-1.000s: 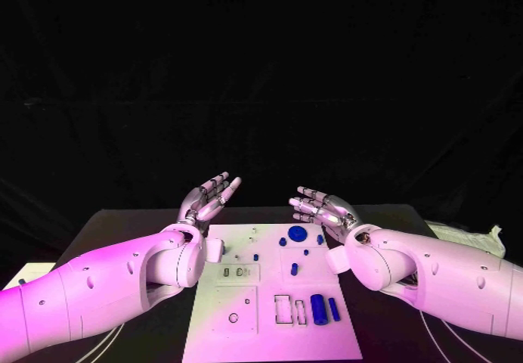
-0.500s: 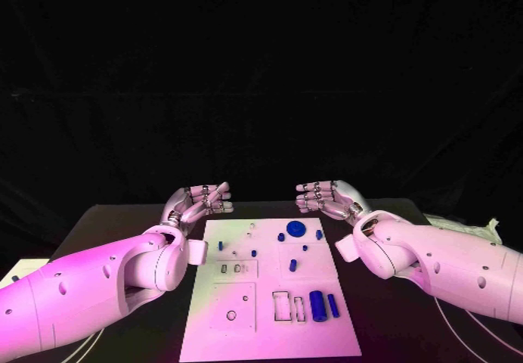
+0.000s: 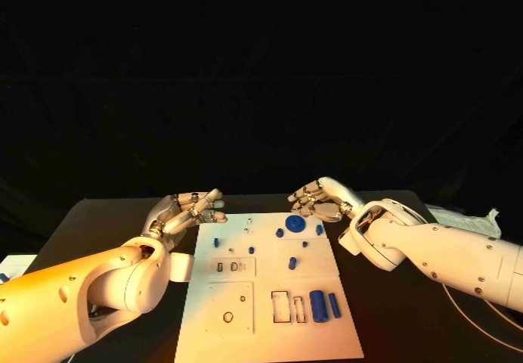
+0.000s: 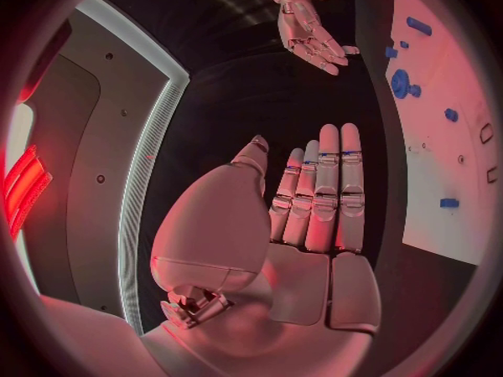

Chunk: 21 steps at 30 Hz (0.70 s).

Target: Assemble the parts on the task board

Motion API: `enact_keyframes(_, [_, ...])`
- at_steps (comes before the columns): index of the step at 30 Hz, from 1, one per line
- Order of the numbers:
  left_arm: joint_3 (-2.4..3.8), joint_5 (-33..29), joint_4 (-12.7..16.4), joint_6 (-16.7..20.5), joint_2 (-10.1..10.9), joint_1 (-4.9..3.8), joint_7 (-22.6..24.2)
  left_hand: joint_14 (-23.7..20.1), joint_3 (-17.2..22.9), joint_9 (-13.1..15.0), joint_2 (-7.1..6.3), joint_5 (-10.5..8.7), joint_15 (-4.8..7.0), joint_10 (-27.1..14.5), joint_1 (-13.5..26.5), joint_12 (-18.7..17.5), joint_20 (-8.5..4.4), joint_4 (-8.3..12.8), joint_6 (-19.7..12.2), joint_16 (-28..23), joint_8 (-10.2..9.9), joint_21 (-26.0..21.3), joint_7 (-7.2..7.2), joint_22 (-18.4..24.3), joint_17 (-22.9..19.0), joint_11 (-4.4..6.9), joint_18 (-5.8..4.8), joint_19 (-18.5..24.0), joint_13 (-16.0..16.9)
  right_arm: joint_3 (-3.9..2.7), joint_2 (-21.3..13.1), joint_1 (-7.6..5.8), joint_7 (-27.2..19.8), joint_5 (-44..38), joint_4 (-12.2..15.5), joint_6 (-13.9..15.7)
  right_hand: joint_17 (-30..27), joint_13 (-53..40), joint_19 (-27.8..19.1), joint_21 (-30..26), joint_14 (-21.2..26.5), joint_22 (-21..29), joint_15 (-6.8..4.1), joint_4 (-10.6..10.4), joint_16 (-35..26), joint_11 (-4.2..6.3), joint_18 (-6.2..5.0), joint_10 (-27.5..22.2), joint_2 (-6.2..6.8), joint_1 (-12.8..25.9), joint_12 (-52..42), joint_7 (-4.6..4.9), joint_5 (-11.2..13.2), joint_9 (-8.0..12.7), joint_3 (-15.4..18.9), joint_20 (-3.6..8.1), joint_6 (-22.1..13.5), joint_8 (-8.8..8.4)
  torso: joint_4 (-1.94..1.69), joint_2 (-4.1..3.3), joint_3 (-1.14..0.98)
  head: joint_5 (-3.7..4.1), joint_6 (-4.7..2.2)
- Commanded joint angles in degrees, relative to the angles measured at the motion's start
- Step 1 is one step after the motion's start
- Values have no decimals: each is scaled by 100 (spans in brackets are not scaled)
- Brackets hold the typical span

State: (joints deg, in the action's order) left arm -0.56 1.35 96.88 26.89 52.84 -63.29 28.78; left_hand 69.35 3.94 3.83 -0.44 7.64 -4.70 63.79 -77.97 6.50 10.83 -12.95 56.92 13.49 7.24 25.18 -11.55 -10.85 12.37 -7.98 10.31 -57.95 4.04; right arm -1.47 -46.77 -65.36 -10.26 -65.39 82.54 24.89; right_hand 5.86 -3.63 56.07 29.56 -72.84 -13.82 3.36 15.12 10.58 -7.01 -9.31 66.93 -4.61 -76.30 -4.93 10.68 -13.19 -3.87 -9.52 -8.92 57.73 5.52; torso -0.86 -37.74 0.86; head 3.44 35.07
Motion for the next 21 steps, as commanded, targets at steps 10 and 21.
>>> enact_keyframes(10, [10,-345,723,-262,320,-103,48,-36,-6,-9,-13,-21,-18,0,-51,-97,7,64,24,-97,-89,31,-10,-12,50,-24,6,-32,-9,-93,70,-260,1484,-3400,240,-1015,925,-2,612,1771,-1389,-1046,-397,-74,1183,279,-117,327,345,330,148,-260,215,7,-318,368,366,-192,-227,-476,41,206,-140])
enact_keyframes(21, [11,-424,706,-273,272,-111,28,-43,-11,-10,-10,-21,-23,-12,-46,-125,9,67,15,-117,-111,37,-20,-15,66,-33,5,-34,-11,-98,190,-319,1736,-3912,196,-1420,1748,-3,1412,3635,-1323,-3412,-391,-316,2566,250,196,13,562,388,143,-279,235,-2,-697,356,295,-184,-253,-603,70,264,-165])
